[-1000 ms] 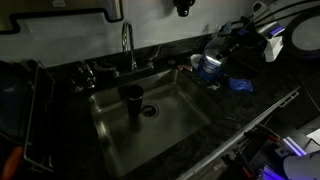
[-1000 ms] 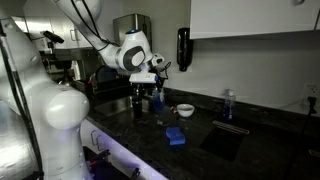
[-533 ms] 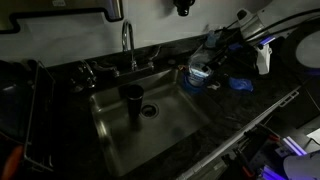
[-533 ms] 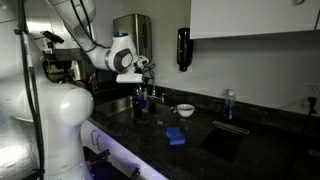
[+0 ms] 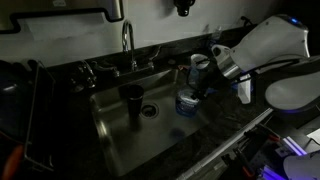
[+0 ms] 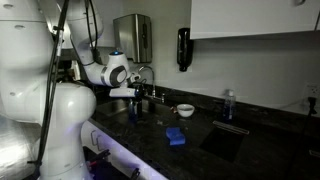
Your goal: Put the spray bottle into the sink
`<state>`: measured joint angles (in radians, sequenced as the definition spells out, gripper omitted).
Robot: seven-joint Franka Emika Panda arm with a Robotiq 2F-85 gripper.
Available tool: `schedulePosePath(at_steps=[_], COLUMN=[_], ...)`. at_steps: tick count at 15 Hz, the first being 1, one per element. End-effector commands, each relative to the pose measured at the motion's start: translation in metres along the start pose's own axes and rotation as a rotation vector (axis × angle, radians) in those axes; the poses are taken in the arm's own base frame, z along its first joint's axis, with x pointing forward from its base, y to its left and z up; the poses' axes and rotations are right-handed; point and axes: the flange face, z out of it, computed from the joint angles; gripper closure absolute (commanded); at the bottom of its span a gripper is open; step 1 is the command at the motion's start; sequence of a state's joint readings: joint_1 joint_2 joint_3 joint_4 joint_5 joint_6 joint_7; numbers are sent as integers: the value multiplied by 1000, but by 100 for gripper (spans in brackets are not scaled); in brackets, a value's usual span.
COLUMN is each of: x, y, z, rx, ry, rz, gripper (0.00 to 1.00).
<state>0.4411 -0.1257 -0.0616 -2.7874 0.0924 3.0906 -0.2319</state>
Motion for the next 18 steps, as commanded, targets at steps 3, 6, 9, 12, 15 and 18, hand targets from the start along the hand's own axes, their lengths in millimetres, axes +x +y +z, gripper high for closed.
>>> schedulePosePath(at_steps=[3,6,9,12,15,18], x=[-37,-52,-52,-47,-41,-34], y=[-15,-14,-10,-10,-1,11], z=[65,86,87,81,74,67], rx=[-10,-17,-28,-23,-31,-43], ry=[-65,-82,-61,-50,-44,-30], rz=[13,8,21,16,2,-5], gripper=[93,93,93,47,27,6])
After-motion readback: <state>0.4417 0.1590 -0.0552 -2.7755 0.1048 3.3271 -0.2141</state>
